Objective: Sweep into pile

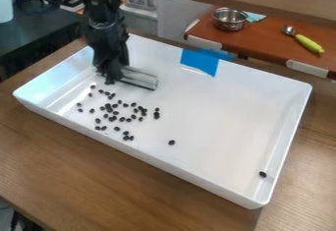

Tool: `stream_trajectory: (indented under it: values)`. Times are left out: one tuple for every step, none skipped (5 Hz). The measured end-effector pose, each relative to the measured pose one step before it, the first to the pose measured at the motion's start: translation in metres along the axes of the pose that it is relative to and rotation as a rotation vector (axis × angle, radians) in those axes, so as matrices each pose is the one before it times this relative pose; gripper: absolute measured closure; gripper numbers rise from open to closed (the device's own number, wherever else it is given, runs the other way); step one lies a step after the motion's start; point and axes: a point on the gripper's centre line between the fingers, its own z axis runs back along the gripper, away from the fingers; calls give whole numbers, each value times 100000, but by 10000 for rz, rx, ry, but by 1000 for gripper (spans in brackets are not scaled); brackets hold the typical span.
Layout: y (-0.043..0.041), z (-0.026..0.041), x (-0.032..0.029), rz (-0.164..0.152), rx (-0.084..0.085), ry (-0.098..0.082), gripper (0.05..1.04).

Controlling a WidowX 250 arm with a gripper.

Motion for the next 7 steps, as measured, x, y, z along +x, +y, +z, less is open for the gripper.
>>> stream_trajectory:
  values:
    - [2218, 440, 289, 110, 208, -32, 710]
    - [2579, 762, 675, 344, 314, 140, 709]
    - [2560, 431, 14, 14, 379, 117, 710]
    - [2363, 584, -131, 172, 361, 122, 710]
    - [1480, 349, -462, 21, 346, 318, 710]
    - [-1979, 1014, -1757, 286, -655, 873, 710]
    - [-3754, 959, -2925, 217, -753, 674, 710]
